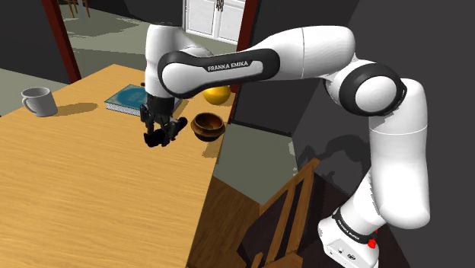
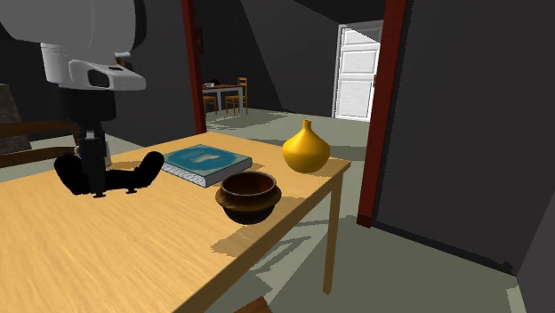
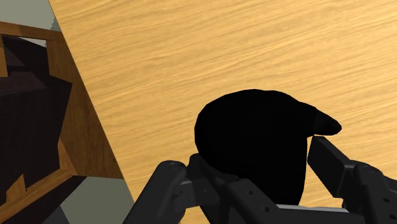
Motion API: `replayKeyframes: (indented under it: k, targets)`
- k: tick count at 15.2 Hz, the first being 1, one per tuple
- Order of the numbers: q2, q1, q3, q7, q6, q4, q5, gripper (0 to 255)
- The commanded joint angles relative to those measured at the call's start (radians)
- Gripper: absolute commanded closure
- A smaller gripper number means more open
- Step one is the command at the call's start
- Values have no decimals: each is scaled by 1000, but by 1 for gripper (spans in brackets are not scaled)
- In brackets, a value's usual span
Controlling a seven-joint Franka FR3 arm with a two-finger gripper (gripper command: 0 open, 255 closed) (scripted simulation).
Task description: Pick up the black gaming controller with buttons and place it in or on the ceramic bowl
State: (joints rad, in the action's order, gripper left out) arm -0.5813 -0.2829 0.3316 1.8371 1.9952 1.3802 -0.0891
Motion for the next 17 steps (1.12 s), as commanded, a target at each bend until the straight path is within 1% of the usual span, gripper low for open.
replayKeyframes:
  k: [1,4,10,17]
  targets:
    - [7,-1,2,1,-24,-18,2,255]
    - [13,-2,3,2,-51,-39,4,255]
    - [62,106,-13,-121,-35,34,33,255]
    - [76,219,-41,-263,-43,49,58,255]
